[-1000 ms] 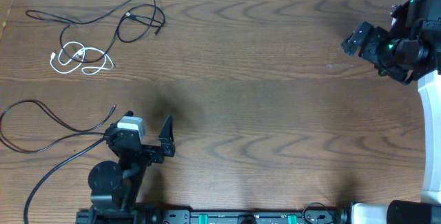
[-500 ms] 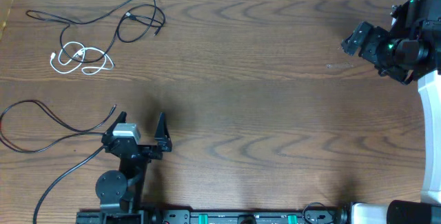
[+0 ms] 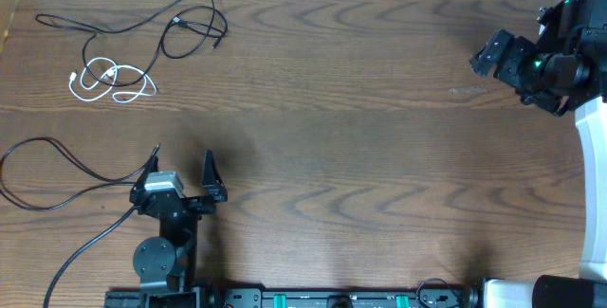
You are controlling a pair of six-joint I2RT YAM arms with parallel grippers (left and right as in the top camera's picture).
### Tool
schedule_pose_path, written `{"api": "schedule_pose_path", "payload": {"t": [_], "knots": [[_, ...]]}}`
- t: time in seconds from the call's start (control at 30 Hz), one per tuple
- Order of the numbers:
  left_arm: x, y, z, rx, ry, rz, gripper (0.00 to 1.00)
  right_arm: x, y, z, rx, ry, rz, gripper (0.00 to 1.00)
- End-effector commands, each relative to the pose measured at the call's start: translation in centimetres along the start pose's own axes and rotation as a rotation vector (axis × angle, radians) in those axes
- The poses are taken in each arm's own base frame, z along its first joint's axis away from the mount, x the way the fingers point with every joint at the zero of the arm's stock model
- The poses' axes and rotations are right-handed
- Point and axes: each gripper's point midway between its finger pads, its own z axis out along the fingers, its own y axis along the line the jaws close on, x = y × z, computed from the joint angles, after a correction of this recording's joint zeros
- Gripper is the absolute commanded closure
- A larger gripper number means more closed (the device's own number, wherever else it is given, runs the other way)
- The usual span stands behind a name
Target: Untangle cables
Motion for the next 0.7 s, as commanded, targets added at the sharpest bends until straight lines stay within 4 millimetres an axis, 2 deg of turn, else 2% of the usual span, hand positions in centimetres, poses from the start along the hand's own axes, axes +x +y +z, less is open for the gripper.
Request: {"api": "schedule_pose_path", "payload": {"t": [0.0,0.3,0.4,0.67], "knots": [[1.2,0.9,0.3,-0.041,-0.007,-0.01,0.03,-0.1,-0.2,0.0,0.005,-0.002,-0.006,0.01],[3.7,1.6,0.5,-0.066,0.059,-0.032,0.03,-0.1,-0.2,0.0,0.005,-0.002,-0.006,0.01],[5.3,2.0,0.3,-0.084,0.125,-0.033,0.03,-0.1,-0.2,0.0,0.005,-0.002,-0.006,0.01],[5.6,2.2,0.3,-0.099,0.135,-0.002,0.03,-0.1,-0.2,0.0,0.005,-0.002,-0.006,0.01]]}}
